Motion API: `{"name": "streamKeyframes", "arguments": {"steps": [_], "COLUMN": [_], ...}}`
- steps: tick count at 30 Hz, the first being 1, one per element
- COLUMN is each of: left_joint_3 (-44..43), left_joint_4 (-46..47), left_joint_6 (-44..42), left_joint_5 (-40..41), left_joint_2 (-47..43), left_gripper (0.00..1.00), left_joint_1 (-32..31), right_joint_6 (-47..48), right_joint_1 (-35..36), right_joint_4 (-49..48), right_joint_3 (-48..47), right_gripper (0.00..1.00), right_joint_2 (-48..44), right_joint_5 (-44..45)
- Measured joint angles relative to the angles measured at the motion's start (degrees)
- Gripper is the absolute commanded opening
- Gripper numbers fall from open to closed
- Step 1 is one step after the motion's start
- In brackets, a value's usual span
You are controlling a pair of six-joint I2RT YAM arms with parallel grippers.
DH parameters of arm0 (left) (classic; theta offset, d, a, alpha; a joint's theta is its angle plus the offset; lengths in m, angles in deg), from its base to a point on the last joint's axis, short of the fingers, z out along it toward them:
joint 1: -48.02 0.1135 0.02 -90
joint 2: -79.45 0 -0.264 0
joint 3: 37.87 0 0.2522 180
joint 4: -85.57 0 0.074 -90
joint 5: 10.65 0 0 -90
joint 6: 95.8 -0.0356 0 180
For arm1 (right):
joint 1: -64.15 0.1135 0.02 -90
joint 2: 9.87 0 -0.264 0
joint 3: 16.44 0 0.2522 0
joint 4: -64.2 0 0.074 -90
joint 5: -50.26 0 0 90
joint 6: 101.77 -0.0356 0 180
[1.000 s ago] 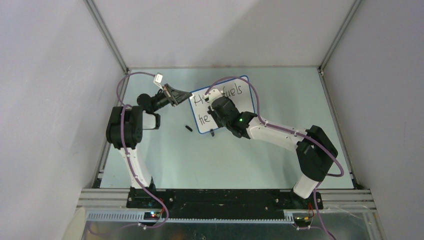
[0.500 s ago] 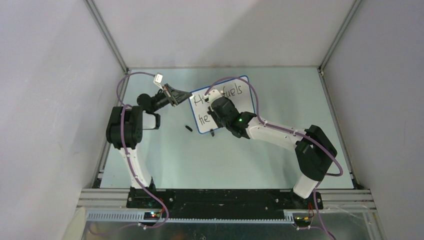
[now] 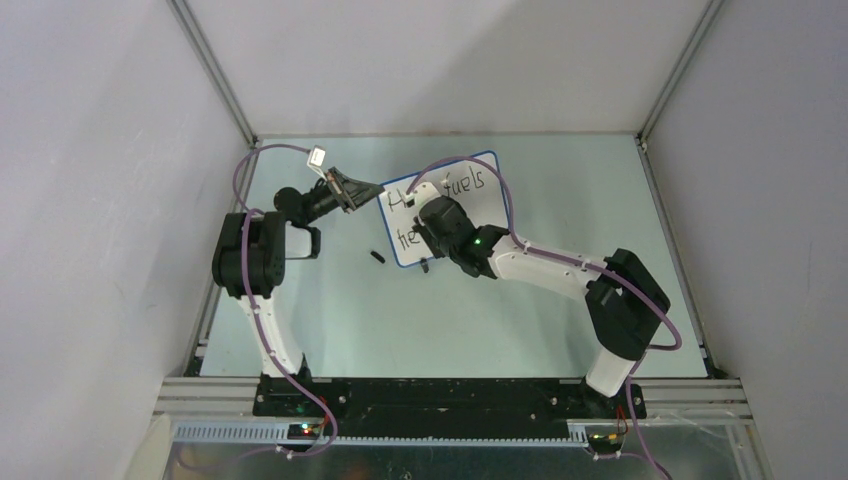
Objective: Write a sentence on the whiteboard
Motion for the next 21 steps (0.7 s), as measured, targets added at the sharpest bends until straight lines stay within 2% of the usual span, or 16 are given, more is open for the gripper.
{"name": "streamKeyframes", "arguments": {"steps": [21], "left_joint_3": [0.0], "left_joint_4": [0.0], "left_joint_6": [0.0], "left_joint_5": [0.1], "left_joint_2": [0.0], "left_gripper": [0.00], "left_joint_1": [0.0], "right_joint_6": [0.4], "right_joint_1": [1.2], "right_joint_4": [1.0], "right_joint_3": [-0.5], "right_gripper": [0.00], "right_joint_2": [1.1], "right_joint_5": [-2.1]}}
